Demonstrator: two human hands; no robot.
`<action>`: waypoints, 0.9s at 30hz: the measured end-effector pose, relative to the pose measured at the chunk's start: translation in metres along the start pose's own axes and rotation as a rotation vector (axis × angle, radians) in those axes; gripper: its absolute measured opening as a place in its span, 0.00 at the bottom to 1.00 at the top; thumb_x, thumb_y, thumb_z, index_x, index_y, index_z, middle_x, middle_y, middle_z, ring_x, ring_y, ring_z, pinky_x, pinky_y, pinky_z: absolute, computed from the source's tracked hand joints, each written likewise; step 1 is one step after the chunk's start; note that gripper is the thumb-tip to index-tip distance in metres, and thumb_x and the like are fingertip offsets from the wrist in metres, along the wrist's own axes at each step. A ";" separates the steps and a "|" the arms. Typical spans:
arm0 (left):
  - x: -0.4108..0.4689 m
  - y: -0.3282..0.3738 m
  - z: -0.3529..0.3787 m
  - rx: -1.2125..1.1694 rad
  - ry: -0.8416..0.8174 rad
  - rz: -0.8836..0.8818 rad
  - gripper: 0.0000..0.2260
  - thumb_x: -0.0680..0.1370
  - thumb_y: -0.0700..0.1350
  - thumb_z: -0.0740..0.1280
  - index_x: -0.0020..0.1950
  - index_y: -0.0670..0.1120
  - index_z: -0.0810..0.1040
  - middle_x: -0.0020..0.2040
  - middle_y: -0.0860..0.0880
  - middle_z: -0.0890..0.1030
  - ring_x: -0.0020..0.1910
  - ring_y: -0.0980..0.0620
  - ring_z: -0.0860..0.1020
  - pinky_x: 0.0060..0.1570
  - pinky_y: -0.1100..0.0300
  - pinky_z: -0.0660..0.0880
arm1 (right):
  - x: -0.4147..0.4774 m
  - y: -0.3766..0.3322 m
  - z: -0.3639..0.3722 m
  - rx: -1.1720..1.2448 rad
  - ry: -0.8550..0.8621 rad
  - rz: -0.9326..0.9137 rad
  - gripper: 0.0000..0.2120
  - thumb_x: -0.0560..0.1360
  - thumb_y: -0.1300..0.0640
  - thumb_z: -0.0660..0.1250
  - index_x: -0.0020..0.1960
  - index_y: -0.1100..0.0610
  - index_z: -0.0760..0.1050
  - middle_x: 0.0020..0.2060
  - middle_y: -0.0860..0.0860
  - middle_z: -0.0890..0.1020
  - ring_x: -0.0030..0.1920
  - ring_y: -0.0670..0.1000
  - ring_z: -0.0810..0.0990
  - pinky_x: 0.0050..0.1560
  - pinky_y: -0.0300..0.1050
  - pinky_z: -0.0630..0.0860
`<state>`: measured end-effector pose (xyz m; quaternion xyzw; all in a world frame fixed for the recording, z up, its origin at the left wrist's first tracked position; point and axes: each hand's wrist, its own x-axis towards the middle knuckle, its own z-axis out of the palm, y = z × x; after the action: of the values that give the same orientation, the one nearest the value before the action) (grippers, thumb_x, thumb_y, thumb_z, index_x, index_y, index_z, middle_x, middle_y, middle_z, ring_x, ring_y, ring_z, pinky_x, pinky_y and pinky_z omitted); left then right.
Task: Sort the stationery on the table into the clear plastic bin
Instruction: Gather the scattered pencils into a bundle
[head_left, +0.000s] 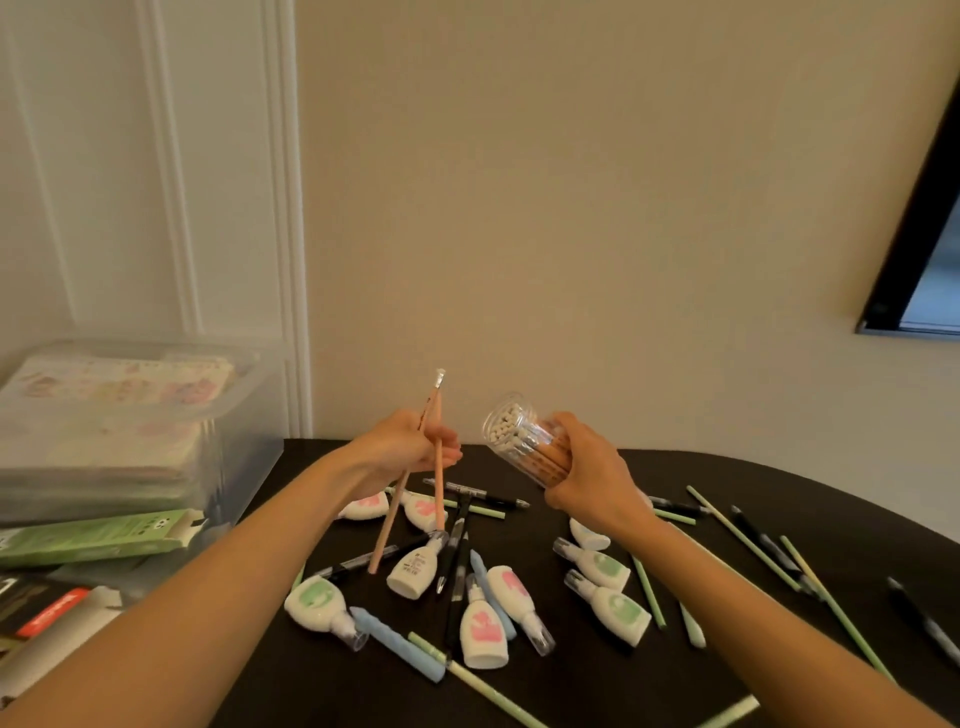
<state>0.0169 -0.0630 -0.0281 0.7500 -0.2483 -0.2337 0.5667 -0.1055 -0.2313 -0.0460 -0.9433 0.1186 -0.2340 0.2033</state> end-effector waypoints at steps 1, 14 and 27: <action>-0.004 0.003 0.004 -0.087 0.008 0.011 0.14 0.77 0.29 0.58 0.61 0.37 0.73 0.56 0.42 0.77 0.53 0.49 0.79 0.51 0.57 0.77 | -0.005 0.000 -0.003 -0.004 -0.006 0.002 0.32 0.65 0.62 0.74 0.65 0.53 0.65 0.58 0.52 0.75 0.56 0.51 0.74 0.56 0.49 0.75; -0.022 0.028 0.043 -0.691 0.320 0.155 0.22 0.79 0.30 0.55 0.69 0.50 0.62 0.46 0.45 0.74 0.33 0.54 0.73 0.41 0.56 0.78 | -0.037 0.013 -0.018 -0.106 -0.119 0.004 0.32 0.65 0.61 0.73 0.65 0.51 0.65 0.57 0.51 0.76 0.57 0.53 0.75 0.61 0.55 0.71; -0.018 0.041 0.063 -1.166 0.722 0.036 0.14 0.82 0.50 0.53 0.40 0.45 0.66 0.30 0.50 0.63 0.24 0.56 0.62 0.19 0.68 0.64 | -0.064 0.037 -0.021 -0.343 -0.058 -0.016 0.29 0.70 0.61 0.67 0.67 0.48 0.62 0.58 0.49 0.73 0.62 0.52 0.69 0.71 0.54 0.54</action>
<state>-0.0410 -0.1075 -0.0028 0.3492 0.1102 -0.0549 0.9289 -0.1760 -0.2507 -0.0704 -0.9714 0.1432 -0.1848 0.0405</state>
